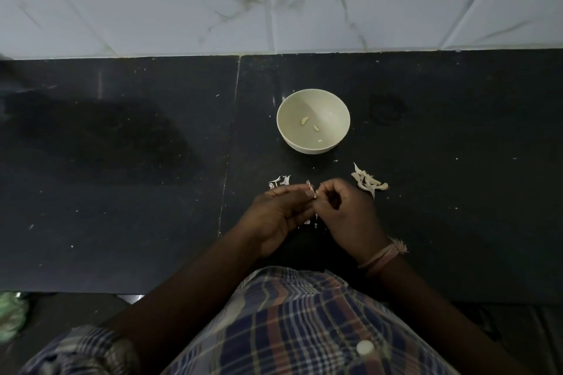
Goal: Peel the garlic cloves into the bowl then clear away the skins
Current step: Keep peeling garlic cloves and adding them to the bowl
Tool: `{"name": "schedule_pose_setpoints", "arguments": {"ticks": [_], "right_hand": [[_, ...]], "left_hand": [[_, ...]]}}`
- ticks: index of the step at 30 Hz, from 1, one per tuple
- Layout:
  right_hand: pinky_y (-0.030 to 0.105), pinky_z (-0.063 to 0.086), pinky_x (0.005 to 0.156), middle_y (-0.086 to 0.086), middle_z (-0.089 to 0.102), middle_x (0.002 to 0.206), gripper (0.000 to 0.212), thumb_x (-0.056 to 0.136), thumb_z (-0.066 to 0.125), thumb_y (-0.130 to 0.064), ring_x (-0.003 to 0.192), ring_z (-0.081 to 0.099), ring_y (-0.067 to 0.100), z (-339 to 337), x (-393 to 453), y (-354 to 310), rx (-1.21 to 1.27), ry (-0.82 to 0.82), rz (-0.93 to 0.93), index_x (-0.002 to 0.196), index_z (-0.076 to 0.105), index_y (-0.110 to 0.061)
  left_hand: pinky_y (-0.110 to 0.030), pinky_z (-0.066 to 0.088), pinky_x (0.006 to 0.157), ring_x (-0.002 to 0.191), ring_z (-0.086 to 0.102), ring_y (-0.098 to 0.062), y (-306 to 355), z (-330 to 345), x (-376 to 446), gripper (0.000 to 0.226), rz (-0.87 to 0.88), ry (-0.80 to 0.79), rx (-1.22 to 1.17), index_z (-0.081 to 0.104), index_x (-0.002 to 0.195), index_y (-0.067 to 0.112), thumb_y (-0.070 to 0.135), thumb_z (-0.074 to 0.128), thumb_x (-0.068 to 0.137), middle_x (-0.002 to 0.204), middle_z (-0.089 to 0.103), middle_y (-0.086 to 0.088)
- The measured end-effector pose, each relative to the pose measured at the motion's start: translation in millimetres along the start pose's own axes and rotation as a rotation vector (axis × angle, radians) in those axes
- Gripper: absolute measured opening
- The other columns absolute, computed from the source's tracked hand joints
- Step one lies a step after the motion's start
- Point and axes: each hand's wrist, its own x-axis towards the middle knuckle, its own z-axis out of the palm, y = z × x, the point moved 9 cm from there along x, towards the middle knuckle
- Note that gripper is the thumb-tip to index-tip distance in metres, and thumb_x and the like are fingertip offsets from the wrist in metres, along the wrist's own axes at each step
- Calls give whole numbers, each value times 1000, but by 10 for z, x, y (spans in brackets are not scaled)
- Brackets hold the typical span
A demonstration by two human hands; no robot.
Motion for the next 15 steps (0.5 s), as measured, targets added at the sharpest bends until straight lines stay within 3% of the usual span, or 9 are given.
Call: {"name": "schedule_pose_setpoints", "arguments": {"ticks": [7, 15], "right_hand": [[20, 50, 61, -1, 70, 75, 7, 89, 67, -14, 66, 63, 8, -35, 31, -11, 76, 44, 25, 86, 66, -20], [22, 49, 63, -2, 67, 76, 6, 91, 65, -16, 66, 60, 6, -61, 70, 30, 99, 109, 43, 88, 65, -21]], "left_hand": [[-23, 61, 69, 75, 73, -14, 27, 40, -37, 10, -24, -43, -1, 74, 95, 4, -1, 67, 90, 89, 76, -9], [-24, 61, 73, 80, 71, -14, 18, 63, -81, 18, -52, -112, -3, 73, 102, 6, 4, 70, 84, 91, 74, -9]]}}
